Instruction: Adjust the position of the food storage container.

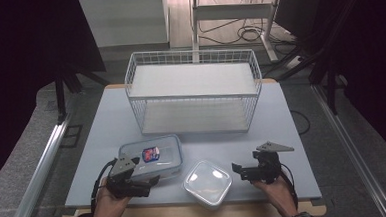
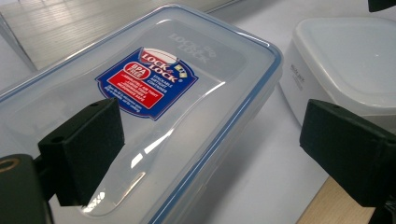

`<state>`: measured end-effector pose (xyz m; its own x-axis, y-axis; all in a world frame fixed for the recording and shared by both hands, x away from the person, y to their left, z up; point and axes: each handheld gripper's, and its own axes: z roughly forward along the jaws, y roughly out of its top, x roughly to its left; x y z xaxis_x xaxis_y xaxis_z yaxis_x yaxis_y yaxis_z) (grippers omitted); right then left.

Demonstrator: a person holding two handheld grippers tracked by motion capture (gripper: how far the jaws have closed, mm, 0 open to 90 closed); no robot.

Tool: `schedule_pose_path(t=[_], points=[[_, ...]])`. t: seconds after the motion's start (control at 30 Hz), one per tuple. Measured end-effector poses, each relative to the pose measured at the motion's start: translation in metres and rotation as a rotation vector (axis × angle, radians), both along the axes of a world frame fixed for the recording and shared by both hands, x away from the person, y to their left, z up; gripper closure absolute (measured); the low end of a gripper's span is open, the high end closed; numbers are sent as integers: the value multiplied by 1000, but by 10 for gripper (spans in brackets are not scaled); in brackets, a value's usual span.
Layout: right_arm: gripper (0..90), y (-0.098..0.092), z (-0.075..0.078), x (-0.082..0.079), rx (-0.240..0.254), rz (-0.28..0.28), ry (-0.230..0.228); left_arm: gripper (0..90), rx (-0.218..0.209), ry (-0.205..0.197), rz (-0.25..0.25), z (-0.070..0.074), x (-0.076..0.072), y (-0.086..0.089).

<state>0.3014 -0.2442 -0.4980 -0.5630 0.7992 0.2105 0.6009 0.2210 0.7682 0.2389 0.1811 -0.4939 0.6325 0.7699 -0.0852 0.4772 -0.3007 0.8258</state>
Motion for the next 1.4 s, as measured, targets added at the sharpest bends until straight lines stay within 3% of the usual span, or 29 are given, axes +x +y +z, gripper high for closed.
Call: schedule_pose_path(t=[0.3,0.57,0.67,0.7,0.8,0.87,1.07,1.17,1.27,1.4], points=[[18,2,4,-3,-25,29,9,58,-6,-38,18,-2,0,2],[117,5,5,-4,-54,39,27,58,1,-53,17,-2,-1,2],[239,5,10,-5,-46,51,14,56,0,-57,21,-1,-1,3],[239,5,10,-5,-46,51,14,56,0,-57,21,-1,-1,3],[388,9,16,-9,-58,96,-10,55,-10,-64,21,0,-1,3],[428,10,17,-10,-62,109,-17,55,-11,-66,21,0,-1,3],[679,24,30,-19,-75,191,-60,56,-6,-70,26,0,-2,3],[735,30,33,-23,-78,217,-70,56,-7,-76,30,1,-2,4],[839,45,35,-31,-79,285,-66,58,-7,-79,35,2,-2,4],[885,57,35,-37,-81,333,-54,58,-6,-81,36,2,-3,4]])
